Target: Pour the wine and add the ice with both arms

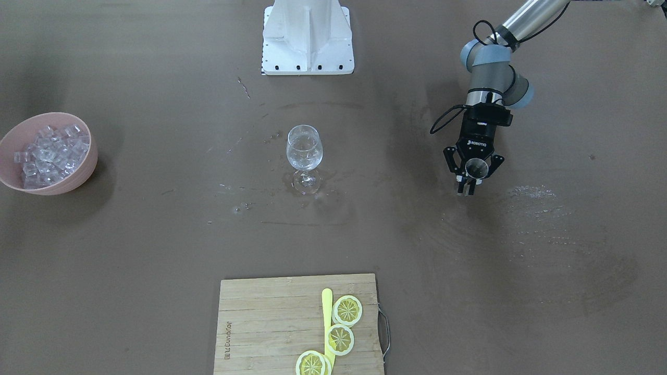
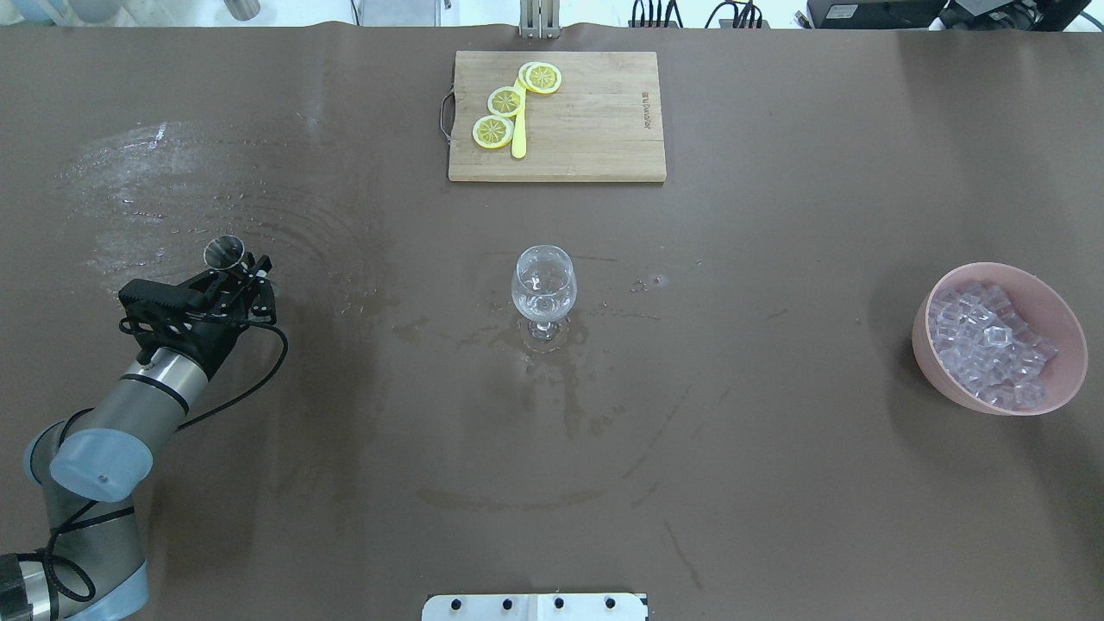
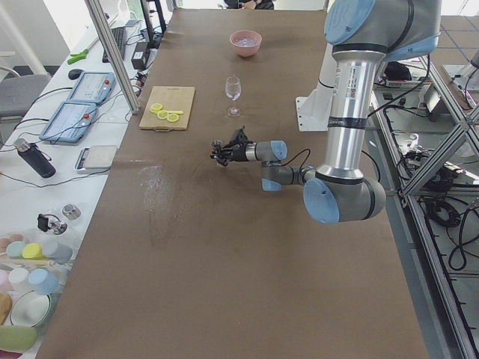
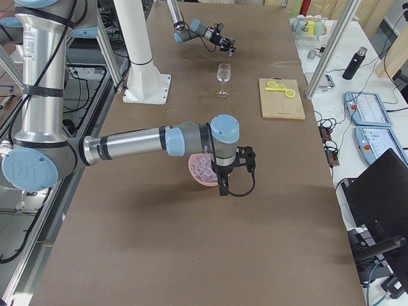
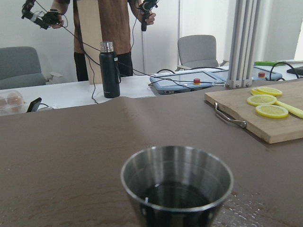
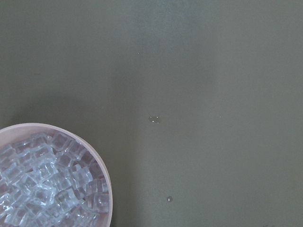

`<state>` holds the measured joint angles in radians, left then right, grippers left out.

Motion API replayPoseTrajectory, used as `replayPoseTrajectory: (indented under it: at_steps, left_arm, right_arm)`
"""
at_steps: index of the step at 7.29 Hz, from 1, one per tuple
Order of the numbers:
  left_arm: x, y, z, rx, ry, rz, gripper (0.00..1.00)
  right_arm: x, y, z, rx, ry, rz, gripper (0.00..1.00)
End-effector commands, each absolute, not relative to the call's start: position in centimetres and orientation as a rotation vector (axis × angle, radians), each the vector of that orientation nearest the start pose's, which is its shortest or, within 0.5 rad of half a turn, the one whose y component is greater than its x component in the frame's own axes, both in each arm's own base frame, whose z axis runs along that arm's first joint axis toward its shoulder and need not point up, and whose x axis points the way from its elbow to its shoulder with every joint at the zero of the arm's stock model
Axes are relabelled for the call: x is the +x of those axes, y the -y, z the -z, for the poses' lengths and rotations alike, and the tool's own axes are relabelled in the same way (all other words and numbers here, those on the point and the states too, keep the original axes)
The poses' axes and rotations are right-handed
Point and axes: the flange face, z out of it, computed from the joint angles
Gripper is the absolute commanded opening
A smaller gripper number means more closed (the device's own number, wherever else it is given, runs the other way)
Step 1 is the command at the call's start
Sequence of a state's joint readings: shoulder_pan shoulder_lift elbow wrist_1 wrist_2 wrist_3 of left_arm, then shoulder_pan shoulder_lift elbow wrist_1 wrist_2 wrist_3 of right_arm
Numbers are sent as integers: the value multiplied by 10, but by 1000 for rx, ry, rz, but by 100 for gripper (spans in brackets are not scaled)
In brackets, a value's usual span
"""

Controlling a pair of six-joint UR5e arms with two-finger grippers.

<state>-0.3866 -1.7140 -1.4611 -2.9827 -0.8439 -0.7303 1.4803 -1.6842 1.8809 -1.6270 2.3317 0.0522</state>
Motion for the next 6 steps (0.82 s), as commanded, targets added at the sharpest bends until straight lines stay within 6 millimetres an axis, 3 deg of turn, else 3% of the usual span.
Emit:
replayPoseTrajectory:
  at_steps: [1,3,6]
  left_arm:
    - [442,390,-454,1281,-797,97,0]
    - [452,392,-433,1285,-847,98,0]
    - [455,391,-428,1274,-854,62,0]
  right_arm:
    - [24,447,-568,74,767,88,100]
    - [24,447,-569,73,767,87,100]
    - [24,447,-569,73,767,87,100]
